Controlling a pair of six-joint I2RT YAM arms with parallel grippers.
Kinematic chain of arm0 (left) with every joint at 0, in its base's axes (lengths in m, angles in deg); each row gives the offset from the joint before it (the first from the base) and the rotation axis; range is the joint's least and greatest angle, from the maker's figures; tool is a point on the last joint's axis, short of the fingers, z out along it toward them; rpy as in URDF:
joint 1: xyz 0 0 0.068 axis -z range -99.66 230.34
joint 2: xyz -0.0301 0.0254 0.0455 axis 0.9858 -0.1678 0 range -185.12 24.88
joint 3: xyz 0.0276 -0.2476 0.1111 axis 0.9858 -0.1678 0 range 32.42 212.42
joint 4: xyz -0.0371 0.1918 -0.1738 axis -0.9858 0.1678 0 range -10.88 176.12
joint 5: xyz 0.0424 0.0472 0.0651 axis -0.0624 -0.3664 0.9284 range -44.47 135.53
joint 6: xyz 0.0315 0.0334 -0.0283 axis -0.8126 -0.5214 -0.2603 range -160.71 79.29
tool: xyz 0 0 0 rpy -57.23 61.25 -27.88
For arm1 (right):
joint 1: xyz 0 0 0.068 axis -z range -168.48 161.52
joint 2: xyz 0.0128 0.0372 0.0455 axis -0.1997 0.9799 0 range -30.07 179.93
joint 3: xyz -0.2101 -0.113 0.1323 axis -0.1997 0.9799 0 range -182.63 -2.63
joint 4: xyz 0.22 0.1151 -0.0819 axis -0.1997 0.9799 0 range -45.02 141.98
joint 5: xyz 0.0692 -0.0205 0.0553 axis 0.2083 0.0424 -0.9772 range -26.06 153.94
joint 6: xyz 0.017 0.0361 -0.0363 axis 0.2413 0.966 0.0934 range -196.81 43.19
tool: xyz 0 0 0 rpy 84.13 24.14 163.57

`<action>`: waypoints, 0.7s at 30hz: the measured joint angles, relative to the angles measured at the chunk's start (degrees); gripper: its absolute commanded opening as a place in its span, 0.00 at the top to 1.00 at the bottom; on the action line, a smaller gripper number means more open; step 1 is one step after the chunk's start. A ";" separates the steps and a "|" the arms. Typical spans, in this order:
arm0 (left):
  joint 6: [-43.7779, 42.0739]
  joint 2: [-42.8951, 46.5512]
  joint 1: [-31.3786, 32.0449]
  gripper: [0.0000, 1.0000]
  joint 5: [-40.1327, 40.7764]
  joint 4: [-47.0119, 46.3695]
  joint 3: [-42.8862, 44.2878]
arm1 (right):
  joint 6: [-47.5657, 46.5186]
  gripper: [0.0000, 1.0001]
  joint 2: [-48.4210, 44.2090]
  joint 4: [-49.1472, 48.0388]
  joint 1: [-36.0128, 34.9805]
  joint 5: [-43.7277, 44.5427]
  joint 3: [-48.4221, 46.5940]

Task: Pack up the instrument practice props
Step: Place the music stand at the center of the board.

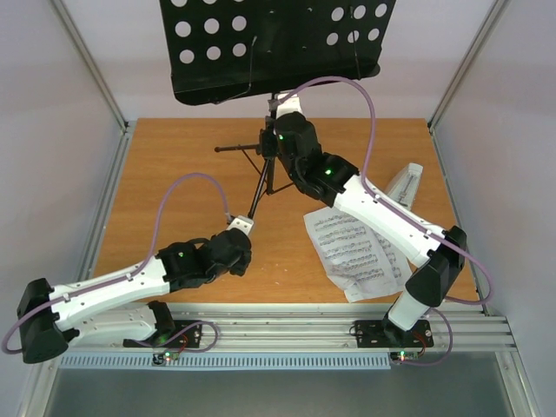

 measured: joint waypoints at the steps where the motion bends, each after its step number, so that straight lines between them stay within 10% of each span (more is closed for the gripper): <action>1: -0.02 0.20 0.00 1.00 -0.28 0.68 0.11 | 0.35 0.99 0.22 0.81 0.00 0.02 -0.39; 21: -0.63 6.67 0.28 1.00 -9.40 14.12 11.50 | 7.02 0.99 1.46 17.42 -4.42 1.20 -11.02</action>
